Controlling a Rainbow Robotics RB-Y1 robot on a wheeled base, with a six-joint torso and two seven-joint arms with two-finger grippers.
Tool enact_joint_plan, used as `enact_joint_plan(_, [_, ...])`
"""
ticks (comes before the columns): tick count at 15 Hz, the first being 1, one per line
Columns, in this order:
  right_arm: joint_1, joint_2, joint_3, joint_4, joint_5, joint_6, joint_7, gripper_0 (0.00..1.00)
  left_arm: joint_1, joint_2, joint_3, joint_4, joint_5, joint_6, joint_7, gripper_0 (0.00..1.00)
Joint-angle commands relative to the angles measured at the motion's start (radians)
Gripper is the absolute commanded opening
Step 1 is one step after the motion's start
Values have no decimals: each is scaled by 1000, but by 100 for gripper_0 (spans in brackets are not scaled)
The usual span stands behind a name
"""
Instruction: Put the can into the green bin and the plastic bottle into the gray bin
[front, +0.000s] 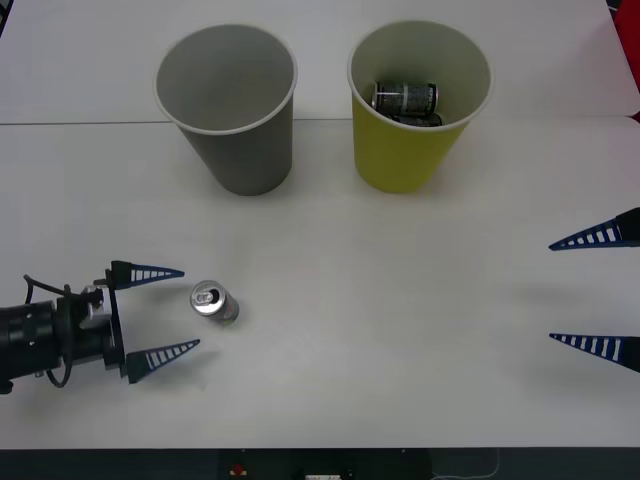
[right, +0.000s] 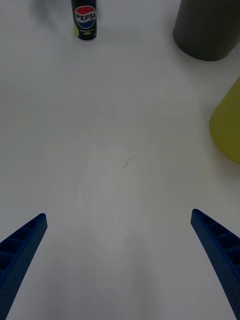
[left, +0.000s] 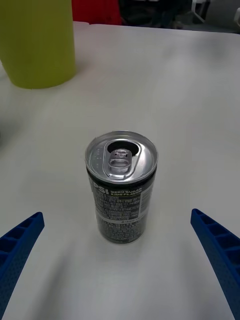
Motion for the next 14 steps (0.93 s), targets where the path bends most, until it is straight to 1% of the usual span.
enact_joint_plan(1, [0,0,0,0,0,0,0,100,-8,-43,-1,1,-26,18,3,100])
enact_joint_plan(5, [0,0,0,0,0,0,0,100,-22,-98,-2,0,-70,47,11,100])
enact_joint_plan(7, [0,0,0,0,0,0,0,100,-30,-117,-1,0,-90,64,12,100])
enact_joint_plan(11, [0,0,0,0,0,0,0,100,-41,-135,-22,1,-98,104,14,100])
enact_joint_plan(12, [0,0,0,0,0,0,0,100,-41,-138,-29,1,-98,112,15,94])
enact_joint_plan(13, [0,0,0,0,0,0,0,100,-42,-140,-29,1,-98,113,15,73])
enact_joint_plan(14, [0,0,0,0,0,0,0,100,-42,-141,-29,0,-98,115,15,43])
